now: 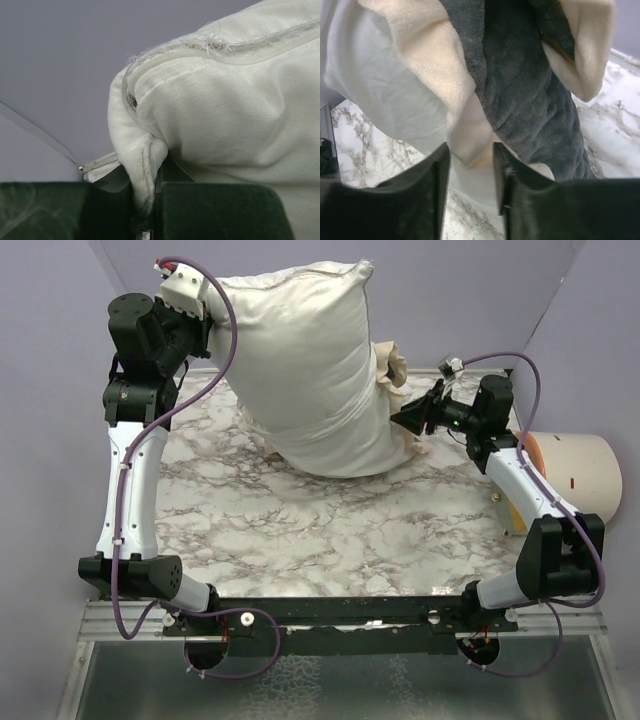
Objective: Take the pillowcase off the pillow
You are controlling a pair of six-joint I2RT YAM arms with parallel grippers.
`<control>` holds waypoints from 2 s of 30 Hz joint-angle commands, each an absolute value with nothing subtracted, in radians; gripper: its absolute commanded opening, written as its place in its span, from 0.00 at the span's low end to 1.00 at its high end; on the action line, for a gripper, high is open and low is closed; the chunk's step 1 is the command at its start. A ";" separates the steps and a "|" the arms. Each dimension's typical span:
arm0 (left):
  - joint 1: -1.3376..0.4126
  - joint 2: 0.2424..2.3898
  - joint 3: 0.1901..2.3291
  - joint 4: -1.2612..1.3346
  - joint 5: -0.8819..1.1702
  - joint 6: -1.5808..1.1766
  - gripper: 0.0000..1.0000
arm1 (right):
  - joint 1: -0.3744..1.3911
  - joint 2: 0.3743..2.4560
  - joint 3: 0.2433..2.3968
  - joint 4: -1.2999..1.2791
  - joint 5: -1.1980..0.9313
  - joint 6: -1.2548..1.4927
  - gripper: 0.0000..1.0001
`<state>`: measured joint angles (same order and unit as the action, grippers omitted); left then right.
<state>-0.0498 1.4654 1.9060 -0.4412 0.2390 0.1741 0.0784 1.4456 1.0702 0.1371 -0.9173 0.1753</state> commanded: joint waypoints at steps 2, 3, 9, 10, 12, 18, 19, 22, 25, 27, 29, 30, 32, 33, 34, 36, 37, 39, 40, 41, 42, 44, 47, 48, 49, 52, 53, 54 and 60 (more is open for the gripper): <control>-0.045 1.476 1.904 -0.412 0.172 0.214 0.00 | 0.078 1.476 1.097 0.240 -0.981 0.252 0.30; -0.046 1.474 1.903 -0.409 0.170 0.215 0.00 | 0.078 1.479 1.091 0.251 -0.987 0.262 0.29; -0.045 1.475 1.895 -0.411 0.167 0.216 0.00 | 0.086 1.478 1.053 0.330 -1.031 0.318 0.48; -0.045 1.475 1.894 -0.410 0.167 0.218 0.00 | 0.093 1.476 1.053 0.324 -1.022 0.314 0.58; -0.044 1.474 1.893 -0.413 0.166 0.219 0.00 | 0.107 1.468 1.055 0.316 -0.991 0.296 0.65; -0.045 1.467 1.892 -0.410 0.154 0.225 0.00 | 0.132 1.510 1.112 0.231 -0.885 0.269 0.40; -0.046 1.464 1.890 -0.411 0.151 0.228 0.00 | 0.132 1.518 1.115 0.218 -0.858 0.264 0.33; -0.044 1.453 1.878 -0.404 0.143 0.244 0.00 | 0.132 1.519 1.110 0.177 -0.807 0.246 0.11; -0.045 1.441 1.860 -0.389 0.122 0.268 0.00 | 0.132 1.494 1.068 0.179 -0.770 0.246 0.01; -0.043 1.439 1.854 -0.384 0.099 0.284 0.00 | 0.131 1.471 1.033 0.188 -0.737 0.256 0.01; -0.042 1.436 1.846 -0.374 0.077 0.302 0.00 | 0.130 1.457 1.009 0.189 -0.715 0.255 0.01; -0.038 1.434 1.843 -0.370 0.067 0.315 0.00 | 0.129 1.455 1.000 0.183 -0.704 0.252 0.01; -0.032 1.436 1.844 -0.363 0.045 0.337 0.00 | 0.125 1.459 0.989 0.159 -0.669 0.253 0.01; -0.026 1.437 1.848 -0.363 0.035 0.347 0.00 | 0.122 1.466 0.985 0.147 -0.660 0.253 0.01; -0.022 1.439 1.852 -0.362 0.027 0.354 0.00 | 0.119 1.471 0.980 0.132 -0.648 0.253 0.01; -0.007 1.440 1.856 -0.352 0.014 0.368 0.00 | 0.110 1.479 0.965 0.104 -0.617 0.261 0.01; 0.006 1.442 1.859 -0.351 0.007 0.375 0.00 | 0.102 1.479 0.951 0.103 -0.604 0.268 0.01; 0.034 1.451 1.872 -0.351 -0.001 0.385 0.00 | 0.088 1.480 0.919 0.098 -0.568 0.283 0.01; 0.055 1.457 1.881 -0.349 0.003 0.384 0.00 | 0.082 1.481 0.905 0.091 -0.546 0.285 0.01; 0.084 1.466 1.890 -0.347 0.010 0.380 0.00 | 0.078 1.483 0.894 0.076 -0.506 0.287 0.01; 0.119 1.478 1.911 -0.347 0.027 0.363 0.00 | 0.073 1.489 0.886 0.056 -0.474 0.289 0.01; 0.219 1.518 1.977 -0.369 0.096 0.273 0.00 | 0.065 1.494 0.867 0.043 -0.436 0.297 0.01; 0.325 1.561 2.053 -0.378 0.162 0.206 0.00 | 0.061 1.493 0.829 0.050 -0.404 0.316 0.01; 0.346 1.564 2.054 -0.368 0.177 0.196 0.00 | 0.061 1.494 0.816 0.052 -0.399 0.320 0.01; 0.361 1.566 2.056 -0.358 0.184 0.191 0.00 | 0.061 1.496 0.809 0.048 -0.396 0.322 0.01; 0.389 1.574 2.073 -0.340 0.183 0.170 0.00 | 0.061 1.508 0.794 0.028 -0.371 0.318 0.01; 0.400 1.579 2.083 -0.333 0.174 0.153 0.00 | 0.061 1.510 0.787 0.024 -0.361 0.317 0.01; 0.410 1.583 2.092 -0.327 0.161 0.133 0.00 | 0.061 1.512 0.779 0.022 -0.355 0.316 0.01; 0.416 1.566 2.106 -0.336 0.352 0.005 0.00 | 0.070 1.454 0.760 0.092 -0.476 0.333 0.08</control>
